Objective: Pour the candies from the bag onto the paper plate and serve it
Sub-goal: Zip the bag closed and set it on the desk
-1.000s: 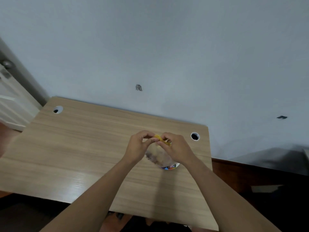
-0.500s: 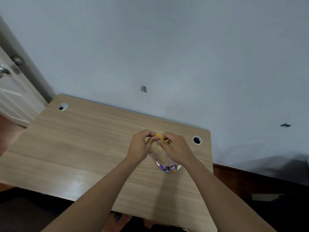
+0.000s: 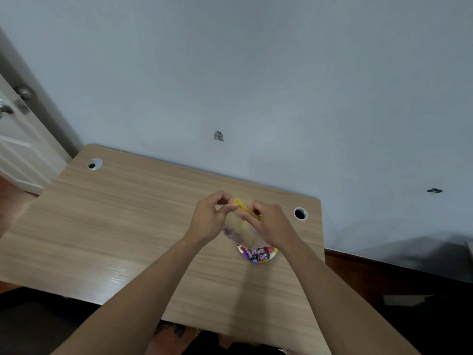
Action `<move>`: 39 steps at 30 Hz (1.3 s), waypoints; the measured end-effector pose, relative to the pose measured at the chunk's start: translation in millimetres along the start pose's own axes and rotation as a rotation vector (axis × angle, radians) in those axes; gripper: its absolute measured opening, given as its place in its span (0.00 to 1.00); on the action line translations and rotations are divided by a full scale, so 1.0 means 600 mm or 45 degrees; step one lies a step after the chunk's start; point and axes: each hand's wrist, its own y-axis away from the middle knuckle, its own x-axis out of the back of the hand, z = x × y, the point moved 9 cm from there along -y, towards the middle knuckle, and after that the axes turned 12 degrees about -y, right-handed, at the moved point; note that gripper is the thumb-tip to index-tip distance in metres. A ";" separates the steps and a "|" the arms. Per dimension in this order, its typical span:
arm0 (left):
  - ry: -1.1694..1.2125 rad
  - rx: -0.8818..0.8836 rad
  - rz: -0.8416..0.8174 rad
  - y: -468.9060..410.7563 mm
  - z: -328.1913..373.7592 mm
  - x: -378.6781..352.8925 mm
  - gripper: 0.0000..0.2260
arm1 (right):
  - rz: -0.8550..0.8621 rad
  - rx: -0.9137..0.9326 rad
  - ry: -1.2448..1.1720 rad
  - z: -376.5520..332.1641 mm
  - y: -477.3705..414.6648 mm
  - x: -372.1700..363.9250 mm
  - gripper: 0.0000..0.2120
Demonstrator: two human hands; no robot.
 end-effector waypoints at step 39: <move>0.116 0.509 0.051 0.077 -0.266 0.118 0.04 | -0.304 -0.198 0.274 0.110 0.046 -0.144 0.17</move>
